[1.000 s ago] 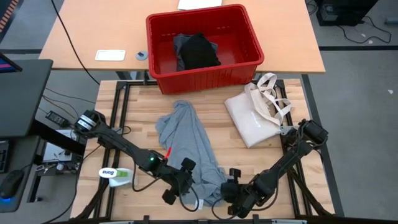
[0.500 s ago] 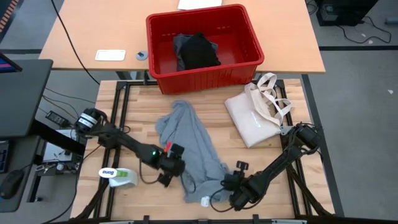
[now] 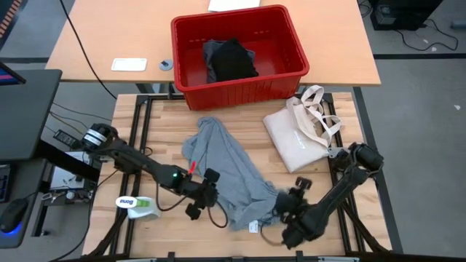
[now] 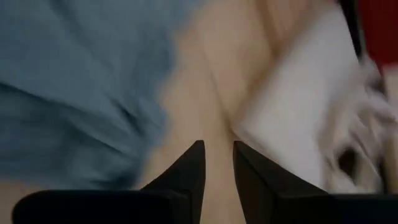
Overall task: Fold Laundry from Bin
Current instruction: Fold the gray shirt
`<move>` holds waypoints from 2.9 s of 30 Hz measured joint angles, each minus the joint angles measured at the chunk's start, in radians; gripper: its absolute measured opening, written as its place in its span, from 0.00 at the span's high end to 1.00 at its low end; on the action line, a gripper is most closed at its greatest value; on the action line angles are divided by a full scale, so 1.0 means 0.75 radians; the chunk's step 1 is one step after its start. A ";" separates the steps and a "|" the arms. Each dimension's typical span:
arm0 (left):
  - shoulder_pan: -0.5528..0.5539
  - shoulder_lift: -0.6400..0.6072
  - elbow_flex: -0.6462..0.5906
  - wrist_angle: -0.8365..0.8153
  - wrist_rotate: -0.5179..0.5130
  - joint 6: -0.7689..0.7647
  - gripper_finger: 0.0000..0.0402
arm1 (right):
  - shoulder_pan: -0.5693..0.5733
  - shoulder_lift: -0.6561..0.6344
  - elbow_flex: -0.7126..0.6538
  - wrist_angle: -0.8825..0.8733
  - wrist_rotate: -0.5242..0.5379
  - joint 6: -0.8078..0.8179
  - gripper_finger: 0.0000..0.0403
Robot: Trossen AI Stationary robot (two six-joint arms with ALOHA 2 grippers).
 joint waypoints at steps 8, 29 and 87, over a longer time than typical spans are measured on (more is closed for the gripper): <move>-0.094 -0.025 0.002 0.005 0.007 -0.110 0.56 | -0.051 0.019 -0.020 0.950 0.102 -0.691 0.77; -0.187 -0.146 0.002 -0.187 -0.123 -0.321 0.56 | -0.121 0.275 -0.062 1.507 0.070 -1.081 0.51; 0.333 -0.207 -0.278 -0.683 -0.419 -0.186 0.96 | -0.076 0.019 -0.064 0.901 -0.288 -0.666 0.93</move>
